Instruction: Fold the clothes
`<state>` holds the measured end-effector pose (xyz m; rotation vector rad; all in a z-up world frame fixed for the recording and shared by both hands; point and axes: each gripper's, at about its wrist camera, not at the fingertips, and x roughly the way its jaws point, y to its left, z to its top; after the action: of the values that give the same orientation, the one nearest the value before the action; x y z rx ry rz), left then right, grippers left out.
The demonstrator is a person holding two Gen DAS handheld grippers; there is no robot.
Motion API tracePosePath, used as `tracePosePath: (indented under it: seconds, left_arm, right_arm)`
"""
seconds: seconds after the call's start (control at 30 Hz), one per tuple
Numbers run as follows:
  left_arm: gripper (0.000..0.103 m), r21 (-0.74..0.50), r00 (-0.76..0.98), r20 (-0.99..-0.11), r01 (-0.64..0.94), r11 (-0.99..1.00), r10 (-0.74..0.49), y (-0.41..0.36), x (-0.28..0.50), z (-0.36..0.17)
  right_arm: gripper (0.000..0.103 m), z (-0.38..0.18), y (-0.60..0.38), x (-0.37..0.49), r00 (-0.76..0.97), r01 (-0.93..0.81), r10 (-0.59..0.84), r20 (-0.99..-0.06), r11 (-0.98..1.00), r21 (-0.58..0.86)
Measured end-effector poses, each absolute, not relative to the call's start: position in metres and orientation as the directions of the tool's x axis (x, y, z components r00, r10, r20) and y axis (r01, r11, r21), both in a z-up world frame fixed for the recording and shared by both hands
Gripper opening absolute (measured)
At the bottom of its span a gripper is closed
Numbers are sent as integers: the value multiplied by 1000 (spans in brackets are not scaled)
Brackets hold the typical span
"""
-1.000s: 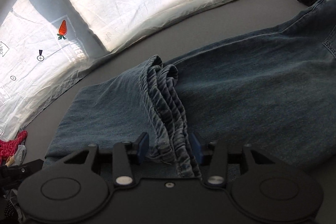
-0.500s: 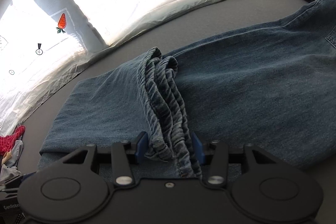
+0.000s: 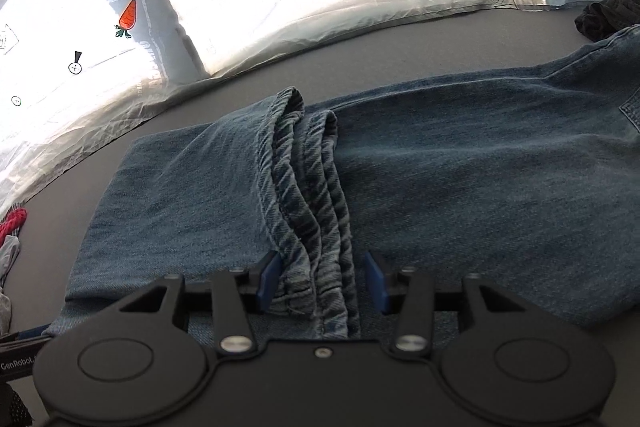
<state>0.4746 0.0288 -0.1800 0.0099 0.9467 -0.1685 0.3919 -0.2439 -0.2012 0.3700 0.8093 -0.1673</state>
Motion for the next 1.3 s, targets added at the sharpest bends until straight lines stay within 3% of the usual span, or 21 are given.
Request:
tracePosePath:
  seconds: [0.2, 0.37, 0.77, 0.87, 1.03, 1.3]
  left_arm:
    - [83, -100, 549, -818, 159, 982, -172, 43, 463, -170]
    - [82, -79, 562, -820, 76, 994, -109, 53, 441, -161]
    - [83, -108, 638, -765, 6, 994, -87, 31, 394, -127]
    - [83, -143, 631, -769, -14, 990, -102, 22, 390, -126]
    - [85, -173, 645, -755, -27, 985, -115, 11, 399, -123]
    - [86, -197, 654, -742, -6, 980, -145, 9, 459, -128]
  right_arm:
    - [48, -200, -246, 389, 675, 254, 14, -738, 934, 250]
    - [62, -199, -248, 378, 639, 250, 37, -768, 935, 253]
    - [61, -188, -288, 297, 625, 266, 26, -780, 933, 244]
    - [55, -179, -307, 286, 642, 273, 38, -766, 922, 275]
    - [24, -170, -335, 295, 680, 297, 107, -725, 864, 406]
    - [23, -177, -336, 357, 692, 253, 206, -692, 829, 499]
